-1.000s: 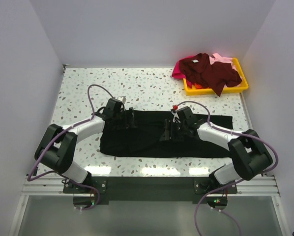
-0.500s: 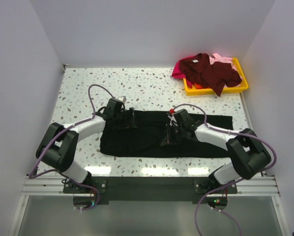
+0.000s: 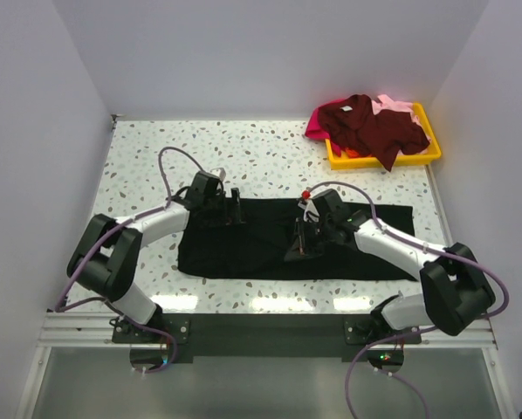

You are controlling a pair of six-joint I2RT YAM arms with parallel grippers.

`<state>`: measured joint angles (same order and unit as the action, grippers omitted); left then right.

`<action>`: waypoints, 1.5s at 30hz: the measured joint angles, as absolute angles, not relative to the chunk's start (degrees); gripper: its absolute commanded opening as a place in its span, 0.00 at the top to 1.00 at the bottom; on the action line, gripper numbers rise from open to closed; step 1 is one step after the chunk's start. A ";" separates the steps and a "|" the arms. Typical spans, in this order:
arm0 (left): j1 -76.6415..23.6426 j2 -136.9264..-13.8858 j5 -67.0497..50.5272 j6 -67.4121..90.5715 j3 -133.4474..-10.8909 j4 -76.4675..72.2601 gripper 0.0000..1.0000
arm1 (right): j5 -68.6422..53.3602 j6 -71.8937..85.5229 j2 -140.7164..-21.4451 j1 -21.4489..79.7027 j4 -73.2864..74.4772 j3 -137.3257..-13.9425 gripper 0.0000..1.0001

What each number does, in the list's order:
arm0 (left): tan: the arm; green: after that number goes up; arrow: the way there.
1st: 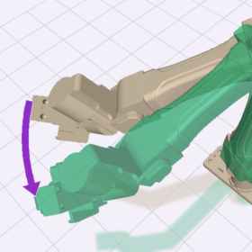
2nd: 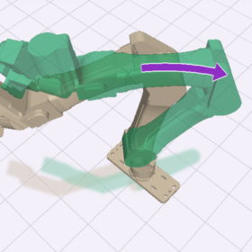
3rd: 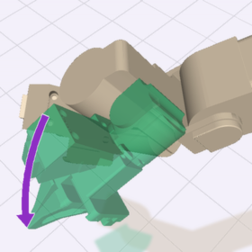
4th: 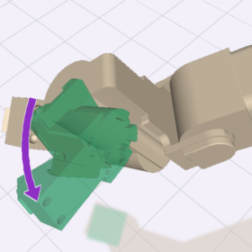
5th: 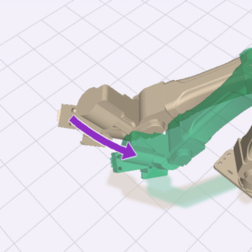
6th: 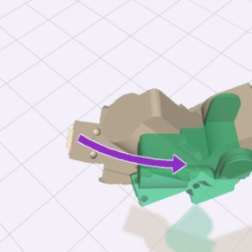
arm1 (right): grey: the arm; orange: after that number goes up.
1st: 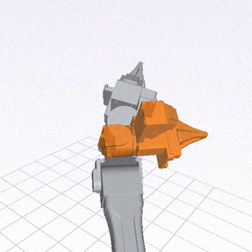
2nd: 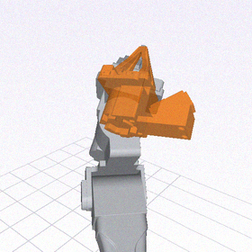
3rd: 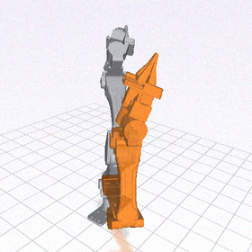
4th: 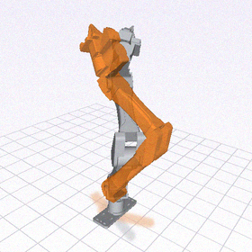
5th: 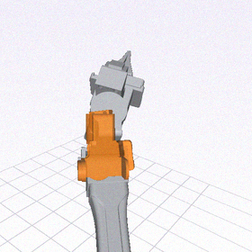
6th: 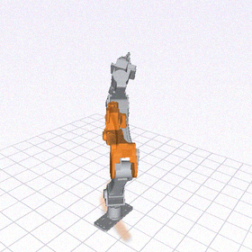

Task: Fold and stack the t-shirts
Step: Fold the tshirt

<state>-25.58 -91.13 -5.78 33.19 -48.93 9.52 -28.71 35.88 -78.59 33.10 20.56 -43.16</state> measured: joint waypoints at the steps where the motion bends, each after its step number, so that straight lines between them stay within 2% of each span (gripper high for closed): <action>1: -25.58 -91.44 -5.78 33.17 -49.06 9.52 0.05 | -28.95 35.88 -78.70 33.10 20.84 -43.16 0.99; 3: -25.58 -92.05 -5.82 33.10 -49.36 9.56 0.05 | -29.28 35.90 -78.83 33.10 21.19 -43.16 0.94; 5: -25.58 -92.14 -5.80 32.77 -49.60 9.82 0.05 | -29.15 35.97 -79.29 33.10 21.26 -43.16 0.84; 6: -25.58 -92.14 -5.80 32.51 -49.67 9.91 0.05 | -28.64 35.81 -79.68 33.08 21.47 -43.16 0.72; 9: -25.58 -92.14 -5.69 31.88 -49.74 10.28 0.05 | -24.36 35.03 -80.31 33.10 24.53 -43.59 0.55; 11: -25.58 -91.98 -5.50 31.81 -49.80 10.63 0.04 | -19.59 34.26 -79.81 33.10 28.01 -44.86 0.50; 15: -25.58 -90.35 -4.64 31.70 -49.82 11.92 0.03 | -9.78 32.45 -74.41 33.76 33.23 -48.31 0.48; 21: -25.32 -86.72 -2.70 31.79 -50.17 13.61 0.00 | -4.82 32.80 -69.76 41.01 32.18 -52.12 0.47; 27: -17.45 -85.36 -2.87 31.81 -48.90 15.11 0.00 | 0.73 34.76 -83.26 57.39 30.59 -60.42 0.45; 29: -15.16 -84.64 -2.92 31.57 -47.88 15.53 0.00 | 3.25 35.05 -86.98 60.10 32.64 -63.81 0.45; 36: -13.52 -82.50 -2.98 30.33 -46.13 17.10 0.00 | 9.61 35.44 -101.56 66.54 33.82 -78.11 0.44; 45: -12.71 -81.93 -2.96 29.30 -45.08 17.80 0.00 | 12.51 36.14 -108.51 68.90 35.38 -81.10 0.44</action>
<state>-12.71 -81.93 -2.96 29.30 -45.08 17.80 12.51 36.14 -108.51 68.90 35.38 -81.10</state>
